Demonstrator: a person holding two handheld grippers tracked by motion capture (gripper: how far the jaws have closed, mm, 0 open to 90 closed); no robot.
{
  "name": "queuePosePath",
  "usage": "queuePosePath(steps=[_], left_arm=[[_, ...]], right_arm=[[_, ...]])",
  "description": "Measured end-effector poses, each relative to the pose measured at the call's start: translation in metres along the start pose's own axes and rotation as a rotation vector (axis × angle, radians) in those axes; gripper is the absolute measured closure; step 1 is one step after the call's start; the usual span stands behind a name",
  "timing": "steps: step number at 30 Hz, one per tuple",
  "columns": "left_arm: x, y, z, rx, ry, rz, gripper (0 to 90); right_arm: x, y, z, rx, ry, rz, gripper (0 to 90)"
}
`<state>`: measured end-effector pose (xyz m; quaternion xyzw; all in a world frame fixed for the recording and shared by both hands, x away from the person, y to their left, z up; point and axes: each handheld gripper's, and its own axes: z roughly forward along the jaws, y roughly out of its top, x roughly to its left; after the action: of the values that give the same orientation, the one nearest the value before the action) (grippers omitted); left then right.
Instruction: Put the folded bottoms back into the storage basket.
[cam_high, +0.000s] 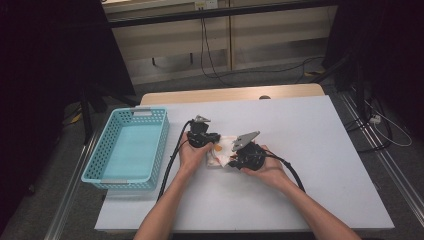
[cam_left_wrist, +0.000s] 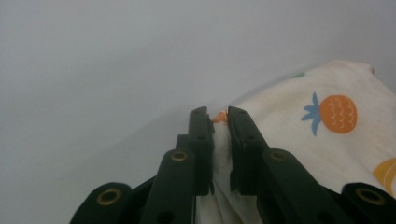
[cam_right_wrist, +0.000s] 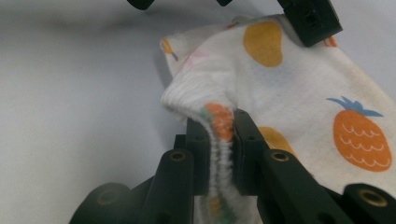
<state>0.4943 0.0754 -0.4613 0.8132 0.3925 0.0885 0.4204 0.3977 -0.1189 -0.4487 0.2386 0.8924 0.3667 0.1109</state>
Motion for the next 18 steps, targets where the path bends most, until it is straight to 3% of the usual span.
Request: queuePosePath(steps=[9,18], left_arm=[[0.000,0.005,-0.010,-0.059,-0.011,-0.010,80.7],[0.000,0.010,-0.020,-0.078,-0.011,0.001,80.7]], right_arm=[[0.001,0.003,-0.003,-0.032,0.001,0.007,79.9],[0.003,0.006,-0.003,-0.050,0.001,0.011,80.0]])
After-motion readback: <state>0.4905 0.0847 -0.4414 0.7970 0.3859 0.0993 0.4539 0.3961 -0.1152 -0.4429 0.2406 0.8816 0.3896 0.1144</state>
